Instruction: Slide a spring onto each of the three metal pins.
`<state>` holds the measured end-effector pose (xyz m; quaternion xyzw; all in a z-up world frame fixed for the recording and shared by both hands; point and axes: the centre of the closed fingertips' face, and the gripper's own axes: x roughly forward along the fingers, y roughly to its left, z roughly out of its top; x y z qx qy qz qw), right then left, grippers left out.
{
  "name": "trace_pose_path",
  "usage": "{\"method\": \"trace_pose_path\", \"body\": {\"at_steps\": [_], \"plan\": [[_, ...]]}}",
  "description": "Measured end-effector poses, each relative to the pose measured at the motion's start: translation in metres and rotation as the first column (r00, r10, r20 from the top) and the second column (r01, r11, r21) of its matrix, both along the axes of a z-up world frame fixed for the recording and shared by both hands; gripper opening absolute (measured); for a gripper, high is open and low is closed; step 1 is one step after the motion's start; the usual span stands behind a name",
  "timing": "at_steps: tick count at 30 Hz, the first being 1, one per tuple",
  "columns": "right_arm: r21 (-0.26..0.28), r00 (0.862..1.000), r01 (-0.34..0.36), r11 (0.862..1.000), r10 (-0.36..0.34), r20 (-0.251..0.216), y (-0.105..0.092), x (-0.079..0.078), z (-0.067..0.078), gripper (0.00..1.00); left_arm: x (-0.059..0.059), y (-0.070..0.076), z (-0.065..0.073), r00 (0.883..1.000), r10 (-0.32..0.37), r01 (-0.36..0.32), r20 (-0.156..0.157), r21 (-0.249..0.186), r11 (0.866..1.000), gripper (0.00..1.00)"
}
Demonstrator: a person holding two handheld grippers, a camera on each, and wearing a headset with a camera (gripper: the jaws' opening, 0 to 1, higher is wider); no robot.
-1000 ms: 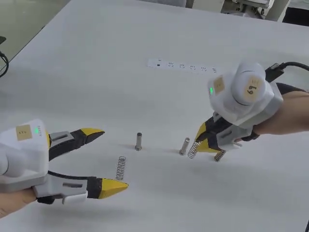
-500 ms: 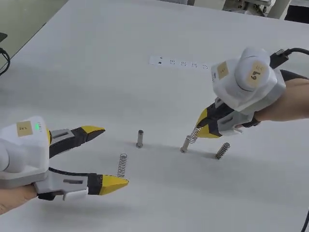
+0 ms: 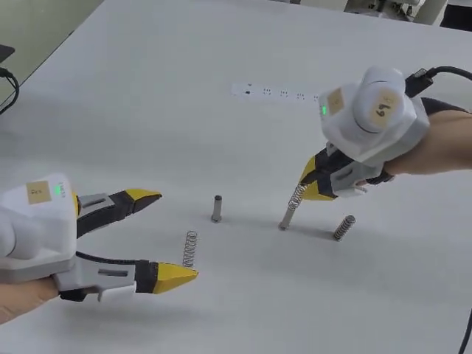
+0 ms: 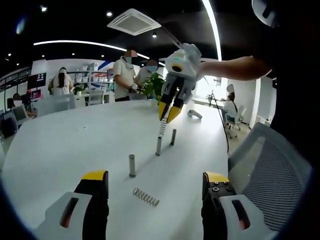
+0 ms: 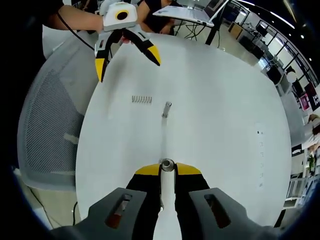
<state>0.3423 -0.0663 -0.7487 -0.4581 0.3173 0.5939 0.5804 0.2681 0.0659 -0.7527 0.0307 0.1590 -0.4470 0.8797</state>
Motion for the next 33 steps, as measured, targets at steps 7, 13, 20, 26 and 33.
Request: {"method": "trace_pose_path", "body": {"at_steps": [7, 13, 20, 26, 33], "plan": [[-0.019, 1.0, -0.012, 1.0, 0.012, -0.003, -0.001, 0.002, -0.003, 0.07, 0.0, -0.001, 0.001, 1.0, 0.0, 0.0, 0.0, -0.003, 1.0, 0.72], [-0.024, 1.0, -0.015, 1.0, 0.015, -0.008, 0.0, 0.002, -0.005, 0.07, 0.0, 0.0, -0.001, 1.0, 0.003, -0.003, -0.005, -0.001, 1.0, 0.71], [-0.031, 1.0, -0.018, 0.999, 0.017, -0.015, 0.001, 0.002, -0.009, 0.07, -0.001, 0.001, -0.003, 1.0, 0.001, -0.001, -0.008, 0.005, 1.0, 0.72], [-0.038, 1.0, -0.017, 0.999, 0.016, -0.023, 0.0, 0.004, -0.014, 0.07, 0.0, 0.0, 0.001, 1.0, 0.0, 0.0, -0.003, -0.009, 1.0, 0.72], [-0.041, 0.999, -0.018, 0.999, 0.016, -0.028, 0.0, 0.004, -0.018, 0.07, -0.001, 0.0, 0.004, 1.0, -0.005, 0.005, 0.003, -0.014, 1.0, 0.73]]}}
